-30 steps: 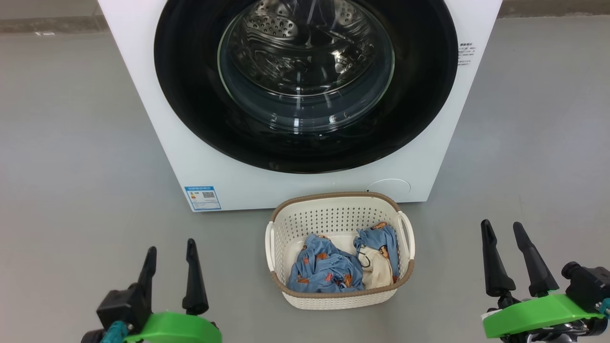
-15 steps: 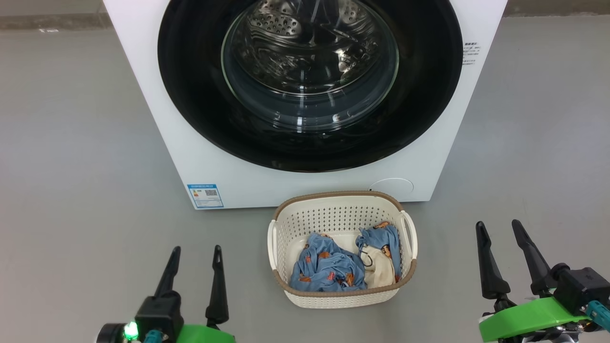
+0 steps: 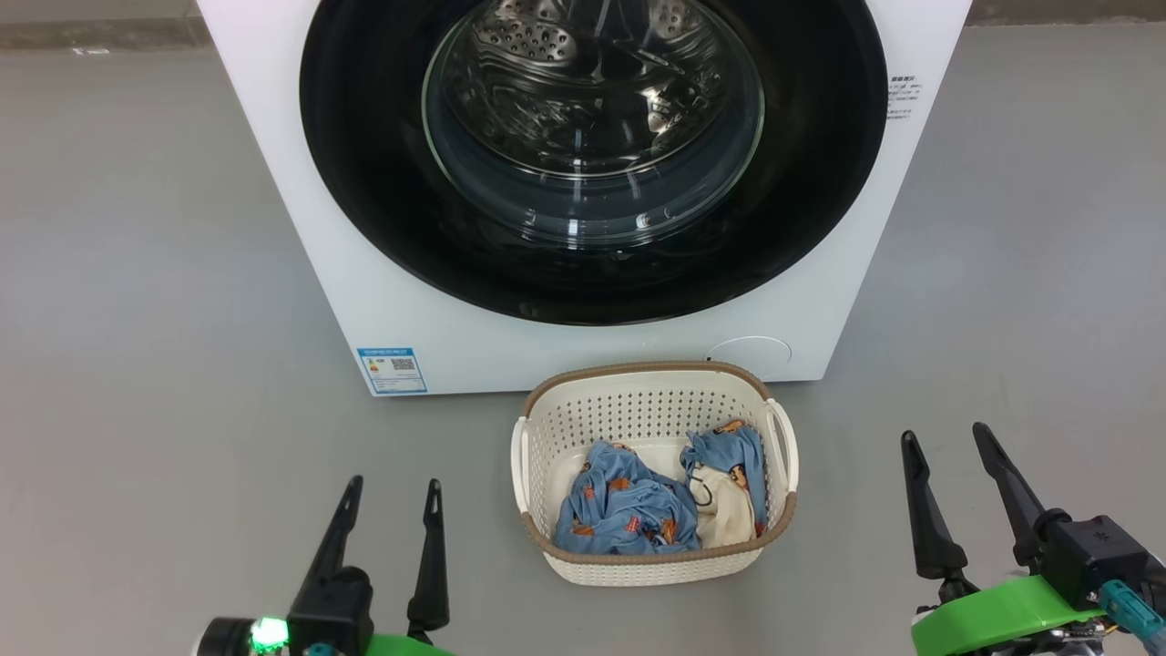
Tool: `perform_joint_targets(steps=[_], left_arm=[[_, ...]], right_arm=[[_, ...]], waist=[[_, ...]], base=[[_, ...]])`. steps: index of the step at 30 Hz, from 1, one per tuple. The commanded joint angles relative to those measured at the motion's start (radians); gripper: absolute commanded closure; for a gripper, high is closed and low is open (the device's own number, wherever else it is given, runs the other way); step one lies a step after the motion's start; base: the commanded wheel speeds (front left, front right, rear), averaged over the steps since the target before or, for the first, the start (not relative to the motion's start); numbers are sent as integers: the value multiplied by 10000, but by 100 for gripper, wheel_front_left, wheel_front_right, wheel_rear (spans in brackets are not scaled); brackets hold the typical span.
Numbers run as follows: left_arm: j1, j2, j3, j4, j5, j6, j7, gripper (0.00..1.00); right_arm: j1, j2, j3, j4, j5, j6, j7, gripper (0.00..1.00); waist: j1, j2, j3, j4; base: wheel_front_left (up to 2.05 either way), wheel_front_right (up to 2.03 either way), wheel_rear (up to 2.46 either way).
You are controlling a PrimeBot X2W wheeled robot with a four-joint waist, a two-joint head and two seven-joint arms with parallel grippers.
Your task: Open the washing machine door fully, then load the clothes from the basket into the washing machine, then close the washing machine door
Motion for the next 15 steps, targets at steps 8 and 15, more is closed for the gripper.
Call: perform_joint_targets(steps=[8,15], left_arm=[[-437,59,394,318,-1210,-290,-65,0],[-495,58,357,385,-1308,-309,-65,0]], right_arm=[[-201,-118,242,181,266,100,-120,0],[-224,-118,265,248,254,100,-120,0]], waist=[[0,0,10,-10],[0,0,26,11]], base=[[0,0,0],[0,0,0]])
